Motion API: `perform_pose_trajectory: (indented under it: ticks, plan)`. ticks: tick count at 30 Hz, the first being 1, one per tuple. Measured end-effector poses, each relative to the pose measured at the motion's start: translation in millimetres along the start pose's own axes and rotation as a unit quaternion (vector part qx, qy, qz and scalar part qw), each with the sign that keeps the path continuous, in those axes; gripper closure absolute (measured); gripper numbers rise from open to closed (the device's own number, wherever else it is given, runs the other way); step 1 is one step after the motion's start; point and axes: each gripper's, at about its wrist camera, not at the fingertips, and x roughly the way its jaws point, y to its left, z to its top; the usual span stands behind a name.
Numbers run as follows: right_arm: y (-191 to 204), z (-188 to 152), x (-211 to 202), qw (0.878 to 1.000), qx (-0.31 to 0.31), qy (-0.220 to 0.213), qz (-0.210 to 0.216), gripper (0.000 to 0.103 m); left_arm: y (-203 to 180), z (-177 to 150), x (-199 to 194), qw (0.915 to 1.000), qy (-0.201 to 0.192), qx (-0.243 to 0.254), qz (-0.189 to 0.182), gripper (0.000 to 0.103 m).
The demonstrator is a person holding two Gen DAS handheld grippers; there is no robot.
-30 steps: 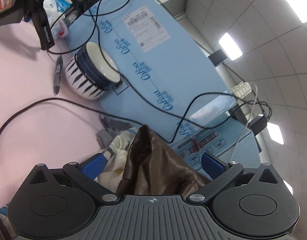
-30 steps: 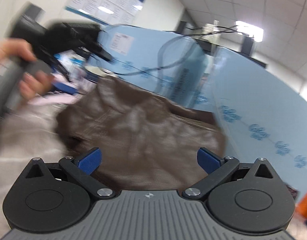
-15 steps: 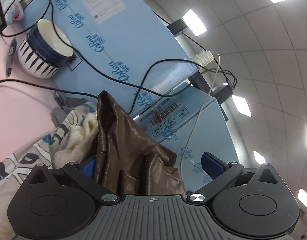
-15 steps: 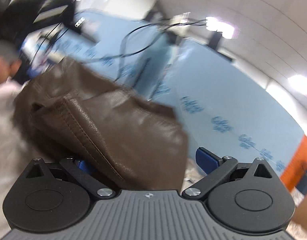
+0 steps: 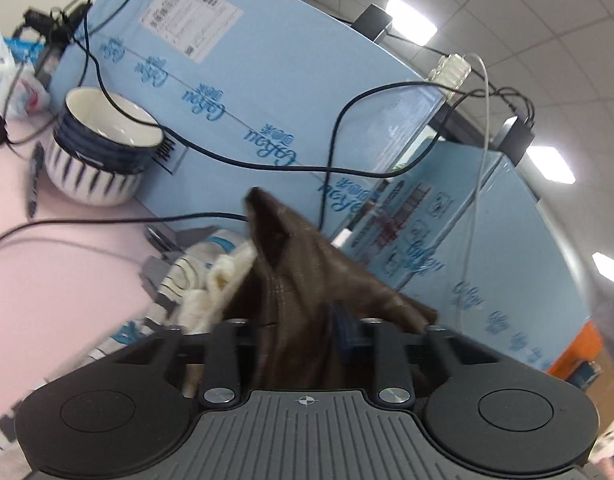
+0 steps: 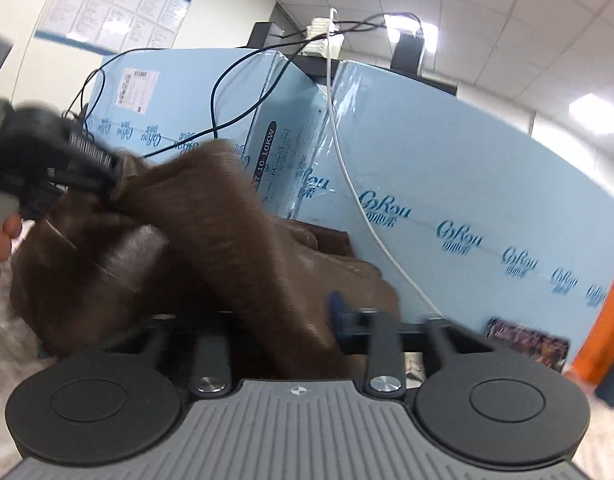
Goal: Fold clothes
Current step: 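Lift the jacket with both grippers and spread it onto the bed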
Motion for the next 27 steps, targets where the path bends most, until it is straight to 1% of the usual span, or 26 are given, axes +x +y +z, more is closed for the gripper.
perform_pose_trajectory:
  ticks: [1, 2, 4, 6, 10, 13, 16, 19, 21, 23, 27]
  plan:
    - [-3.0, 2.7, -3.6, 1.000, 0.012, -0.005, 0.004, 0.087, -2.5, -1.3, -1.9, 0.9999, -0.004, 0.011, 0.003, 0.090]
    - [-6.1, 5.4, -7.2, 1.000, 0.024, -0.009, 0.008, 0.089, -5.9, -1.8, -5.1, 0.9997, -0.010, 0.023, 0.004, 0.093]
    - [-12.2, 10.8, -14.4, 0.999, 0.047, -0.018, 0.016, 0.094, -13.0, -1.2, -15.0, 0.9987, -0.027, 0.042, -0.004, 0.095]
    - [-18.5, 16.4, -22.1, 0.997, 0.071, -0.028, 0.025, 0.095, -20.8, 0.5, -28.3, 0.9968, -0.051, 0.062, -0.009, 0.096]
    - [-46.8, 36.4, -60.6, 0.987, 0.133, -0.067, 0.053, 0.097, -28.5, 1.9, -56.3, 0.9922, -0.088, 0.087, -0.015, 0.096]
    - [-72.8, 42.7, -88.5, 0.980, 0.163, -0.096, 0.067, 0.098, -37.1, -0.4, -74.3, 0.9899, -0.106, 0.093, -0.019, 0.096]
    - [-102.0, 41.1, -113.6, 0.973, 0.194, -0.104, 0.071, 0.098, -54.0, -9.4, -91.9, 0.9874, -0.112, 0.106, -0.038, 0.096]
    - [-133.9, 31.9, -138.3, 0.969, 0.216, -0.108, 0.058, 0.098, -77.6, -24.5, -106.5, 0.9834, -0.111, 0.130, -0.061, 0.096]
    - [-155.2, 25.8, -155.5, 0.969, 0.213, -0.118, 0.034, 0.098, -95.0, -34.7, -108.2, 0.9813, -0.104, 0.141, -0.079, 0.096]
    - [-179.1, 17.3, -171.2, 0.968, 0.217, -0.122, 0.008, 0.098, -115.2, -42.4, -106.5, 0.9776, -0.099, 0.157, -0.099, 0.096]
    - [-228.5, -0.9, -193.3, 0.964, 0.226, -0.129, -0.050, 0.098, -163.5, -55.2, -94.1, 0.9654, -0.100, 0.199, -0.136, 0.096]
